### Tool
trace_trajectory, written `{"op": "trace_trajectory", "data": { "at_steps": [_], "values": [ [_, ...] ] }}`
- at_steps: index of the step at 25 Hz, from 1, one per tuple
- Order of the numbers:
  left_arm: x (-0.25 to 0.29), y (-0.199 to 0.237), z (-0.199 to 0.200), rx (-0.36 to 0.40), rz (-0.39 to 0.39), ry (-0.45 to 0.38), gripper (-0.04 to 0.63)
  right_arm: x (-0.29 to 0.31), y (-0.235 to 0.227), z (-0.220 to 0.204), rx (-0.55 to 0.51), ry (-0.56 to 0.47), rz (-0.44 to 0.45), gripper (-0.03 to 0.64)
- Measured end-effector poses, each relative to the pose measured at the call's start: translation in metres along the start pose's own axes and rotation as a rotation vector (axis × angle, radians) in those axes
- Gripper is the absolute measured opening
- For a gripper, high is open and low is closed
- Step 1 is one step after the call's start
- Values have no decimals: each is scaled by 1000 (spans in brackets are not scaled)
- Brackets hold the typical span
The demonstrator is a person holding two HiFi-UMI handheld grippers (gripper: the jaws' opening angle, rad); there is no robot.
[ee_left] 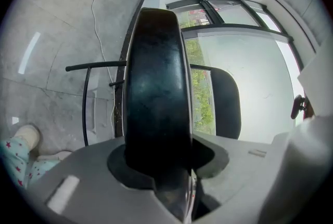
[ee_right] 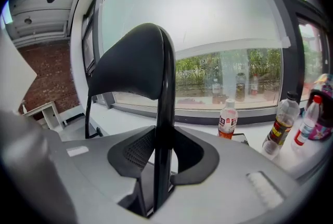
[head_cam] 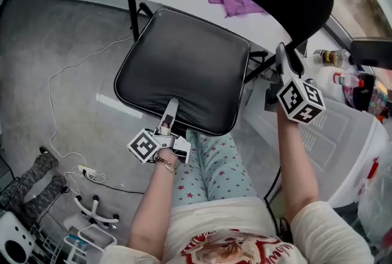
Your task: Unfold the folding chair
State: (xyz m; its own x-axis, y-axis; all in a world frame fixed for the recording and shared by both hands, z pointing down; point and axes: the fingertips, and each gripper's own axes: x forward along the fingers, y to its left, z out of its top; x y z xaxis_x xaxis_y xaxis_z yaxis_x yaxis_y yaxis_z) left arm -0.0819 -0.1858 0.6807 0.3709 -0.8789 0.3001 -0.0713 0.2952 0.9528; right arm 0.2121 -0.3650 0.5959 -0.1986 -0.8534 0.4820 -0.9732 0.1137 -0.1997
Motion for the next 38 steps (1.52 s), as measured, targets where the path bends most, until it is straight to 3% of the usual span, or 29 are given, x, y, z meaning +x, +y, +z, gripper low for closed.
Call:
{"op": "trace_trajectory", "data": {
  "at_steps": [13, 17, 21, 38],
  "values": [
    [-19, 42, 3, -23, -45, 6, 189, 14, -1, -17, 16, 12, -24, 127],
    [-25, 54, 4, 10, -57, 8, 189, 12, 0, -22, 10, 19, -11, 132],
    [-32, 69, 2, -16, -46, 2, 189, 12, 1, -27, 1, 28, 17, 135],
    [-55, 109, 6, 32, -177, 5, 190, 9, 8, -52, 53, 35, 70, 132]
  ]
}}
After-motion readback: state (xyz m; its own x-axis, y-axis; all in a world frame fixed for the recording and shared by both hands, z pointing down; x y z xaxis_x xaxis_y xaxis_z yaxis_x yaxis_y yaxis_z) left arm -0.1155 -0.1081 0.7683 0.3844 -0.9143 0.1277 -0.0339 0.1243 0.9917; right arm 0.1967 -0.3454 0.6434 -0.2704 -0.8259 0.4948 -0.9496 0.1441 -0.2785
